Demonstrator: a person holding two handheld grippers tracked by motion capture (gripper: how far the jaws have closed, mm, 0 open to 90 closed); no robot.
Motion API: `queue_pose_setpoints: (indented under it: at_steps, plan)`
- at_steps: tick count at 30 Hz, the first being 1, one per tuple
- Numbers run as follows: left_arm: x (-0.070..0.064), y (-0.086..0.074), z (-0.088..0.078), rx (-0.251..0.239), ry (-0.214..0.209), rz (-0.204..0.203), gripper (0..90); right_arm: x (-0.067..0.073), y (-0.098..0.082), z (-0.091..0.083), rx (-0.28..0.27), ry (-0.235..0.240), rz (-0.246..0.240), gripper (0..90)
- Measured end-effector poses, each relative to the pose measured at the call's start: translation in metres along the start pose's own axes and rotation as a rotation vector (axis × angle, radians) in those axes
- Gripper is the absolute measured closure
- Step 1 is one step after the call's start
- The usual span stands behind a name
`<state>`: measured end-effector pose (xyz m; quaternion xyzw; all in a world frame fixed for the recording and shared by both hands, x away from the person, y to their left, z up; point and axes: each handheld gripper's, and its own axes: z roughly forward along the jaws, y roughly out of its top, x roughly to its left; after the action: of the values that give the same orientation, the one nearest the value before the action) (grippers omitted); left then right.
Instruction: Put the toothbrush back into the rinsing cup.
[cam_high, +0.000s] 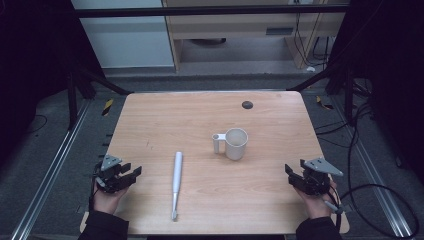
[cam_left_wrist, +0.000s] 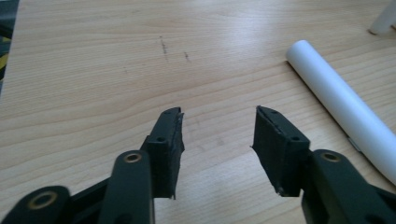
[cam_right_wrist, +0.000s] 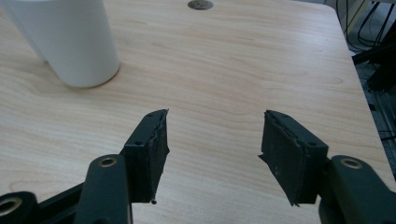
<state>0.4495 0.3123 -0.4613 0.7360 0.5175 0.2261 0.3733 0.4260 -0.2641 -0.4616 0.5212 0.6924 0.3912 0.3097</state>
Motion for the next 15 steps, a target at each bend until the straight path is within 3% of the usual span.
queue_pose_setpoints:
  at_steps: [3,15]
  plan:
    - [-0.005,0.001,-0.002,0.007,-0.018,0.010,58.4,0.005,-0.002,-0.001,0.014,0.001,-0.027,41.5]
    - [-0.022,-0.003,-0.004,0.075,-0.106,0.049,79.0,0.013,-0.002,-0.003,0.016,0.013,-0.044,42.5]
